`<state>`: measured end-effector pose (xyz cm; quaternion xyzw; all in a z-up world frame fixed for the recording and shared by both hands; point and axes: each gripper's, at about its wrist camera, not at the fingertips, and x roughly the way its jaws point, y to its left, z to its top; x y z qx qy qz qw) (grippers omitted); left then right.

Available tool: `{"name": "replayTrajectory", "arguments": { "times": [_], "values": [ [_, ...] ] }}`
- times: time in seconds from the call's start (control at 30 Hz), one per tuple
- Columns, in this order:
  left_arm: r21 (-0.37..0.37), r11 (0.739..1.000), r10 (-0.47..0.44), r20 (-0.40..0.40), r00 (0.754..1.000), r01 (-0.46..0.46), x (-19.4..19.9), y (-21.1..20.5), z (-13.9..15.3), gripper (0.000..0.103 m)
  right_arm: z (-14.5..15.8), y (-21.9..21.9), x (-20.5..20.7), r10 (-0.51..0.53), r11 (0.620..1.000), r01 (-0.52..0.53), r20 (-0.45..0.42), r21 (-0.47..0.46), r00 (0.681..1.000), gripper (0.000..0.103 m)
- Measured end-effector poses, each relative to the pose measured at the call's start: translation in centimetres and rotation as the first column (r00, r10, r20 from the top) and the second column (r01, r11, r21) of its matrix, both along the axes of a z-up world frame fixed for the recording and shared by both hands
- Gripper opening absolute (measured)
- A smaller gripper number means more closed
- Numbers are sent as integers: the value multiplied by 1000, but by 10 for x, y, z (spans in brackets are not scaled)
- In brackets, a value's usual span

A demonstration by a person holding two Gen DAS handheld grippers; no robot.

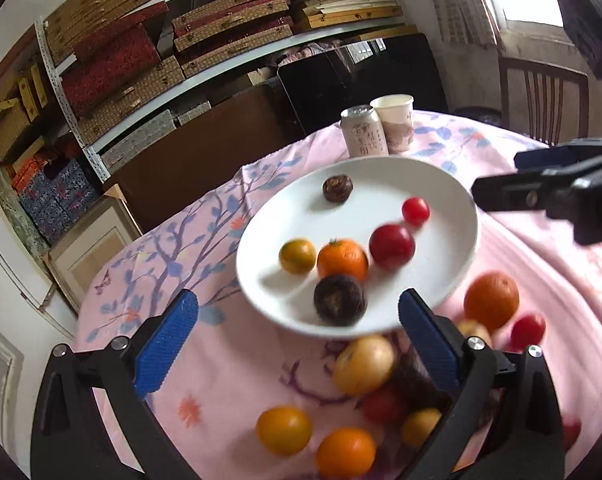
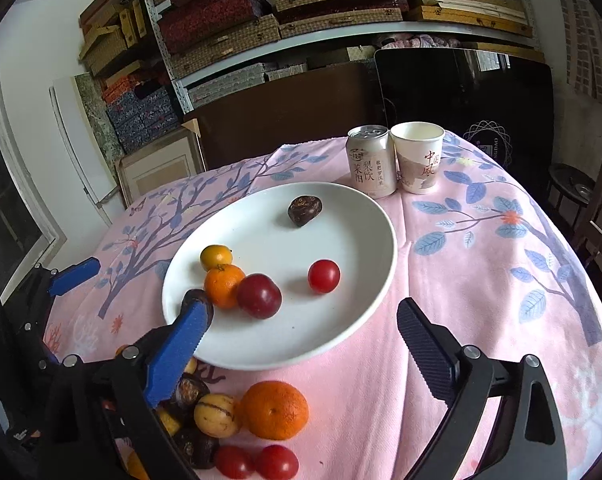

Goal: Organize fruits
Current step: 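Carry the mangosteen and plum to the white plate and open both tools, then grasp a red tomato with the left tool while the right tool grasps a red plum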

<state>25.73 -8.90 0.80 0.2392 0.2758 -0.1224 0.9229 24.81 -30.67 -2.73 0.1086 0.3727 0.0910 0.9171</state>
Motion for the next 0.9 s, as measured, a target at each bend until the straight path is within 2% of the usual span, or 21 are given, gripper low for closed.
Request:
{"name": "replayTrajectory", "arguments": {
  "times": [0.07,0.13,0.2,0.37,0.43,0.6,0.77,0.83,0.9],
  "values": [
    [10,1000,-1,-6,1000,1,-20,18,3,98,1,1,-22,12,1000,-12,-14,3,1000,99],
    [8,1000,13,27,1000,-13,-45,41,5,98,-3,4,-53,49,999,-49,-13,8,999,99],
    [13,999,43,25,999,-43,-65,62,3,98,-8,14,-82,71,997,-72,-27,-41,997,99],
    [9,991,134,-88,987,-134,-89,105,-18,98,-14,42,-128,141,964,-141,-17,-227,990,99],
    [-17,987,158,-128,979,-161,-94,115,-27,98,-17,51,-135,164,951,-164,-22,-262,986,99],
    [-50,987,135,-239,962,-151,-104,124,-47,98,-28,60,-135,184,958,-196,-72,-212,980,99],
    [-29,984,160,-279,947,-175,-103,132,-59,98,-30,75,-139,187,935,-200,-71,-293,980,99],
    [-21,982,175,-290,941,-189,-99,134,-62,98,-32,76,-134,179,936,-199,-96,-290,979,99],
    [-54,982,156,-302,941,-181,-92,133,-61,98,-33,74,-131,161,943,-183,-98,-277,982,99]
  ]
}}
